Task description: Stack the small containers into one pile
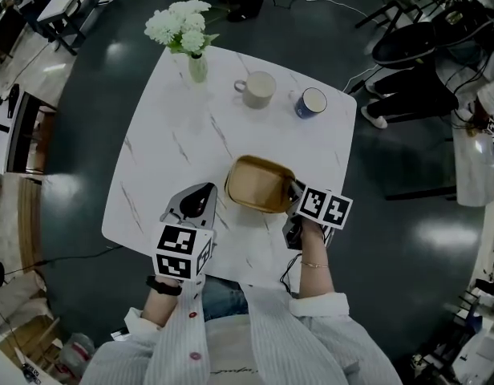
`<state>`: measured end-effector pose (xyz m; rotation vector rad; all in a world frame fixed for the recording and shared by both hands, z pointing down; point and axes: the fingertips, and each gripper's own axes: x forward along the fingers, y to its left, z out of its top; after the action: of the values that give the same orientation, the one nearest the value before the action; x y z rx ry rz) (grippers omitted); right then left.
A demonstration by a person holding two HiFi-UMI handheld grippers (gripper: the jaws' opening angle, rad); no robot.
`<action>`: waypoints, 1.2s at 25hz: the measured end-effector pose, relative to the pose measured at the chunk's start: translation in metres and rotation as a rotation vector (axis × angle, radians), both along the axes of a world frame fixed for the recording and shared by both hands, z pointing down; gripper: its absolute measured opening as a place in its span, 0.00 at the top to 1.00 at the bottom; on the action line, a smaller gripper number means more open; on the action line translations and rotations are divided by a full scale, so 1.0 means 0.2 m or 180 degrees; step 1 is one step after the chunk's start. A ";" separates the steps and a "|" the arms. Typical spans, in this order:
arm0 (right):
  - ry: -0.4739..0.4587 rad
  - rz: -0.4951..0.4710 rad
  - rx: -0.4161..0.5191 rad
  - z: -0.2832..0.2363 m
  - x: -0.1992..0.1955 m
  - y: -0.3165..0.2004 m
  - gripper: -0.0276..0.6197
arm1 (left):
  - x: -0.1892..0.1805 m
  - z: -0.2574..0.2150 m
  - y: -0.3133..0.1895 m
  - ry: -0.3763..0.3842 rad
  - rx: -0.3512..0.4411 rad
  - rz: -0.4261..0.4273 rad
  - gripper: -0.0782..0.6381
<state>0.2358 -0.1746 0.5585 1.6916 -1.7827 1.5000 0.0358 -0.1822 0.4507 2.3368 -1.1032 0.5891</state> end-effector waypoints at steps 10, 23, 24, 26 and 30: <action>0.0310 0.0283 -0.0112 0.05 0.06 0.06 0.91 | 0.00 -0.01 0.02 0.0044 0.0013 0.0045 0.87; 0.0400 0.0009 0.0061 0.01 -0.03 0.06 0.80 | -0.06 -0.02 0.08 0.0085 0.0071 -0.0023 0.87; 0.0434 -0.0029 0.0067 0.00 -0.04 0.06 0.80 | -0.07 -0.03 0.08 0.0086 0.0076 -0.0023 0.87; 0.0487 -0.0086 0.0077 0.00 -0.04 0.08 0.79 | -0.06 -0.03 0.10 0.0088 0.0081 -0.0024 0.87; 0.0529 -0.0176 0.0104 -0.03 -0.05 0.12 0.75 | -0.06 -0.05 0.15 0.0086 0.0099 -0.0024 0.87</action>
<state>0.2259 -0.1510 0.5535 1.7132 -1.7605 1.2744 0.0246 -0.1515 0.4397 2.3591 -1.1160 0.5397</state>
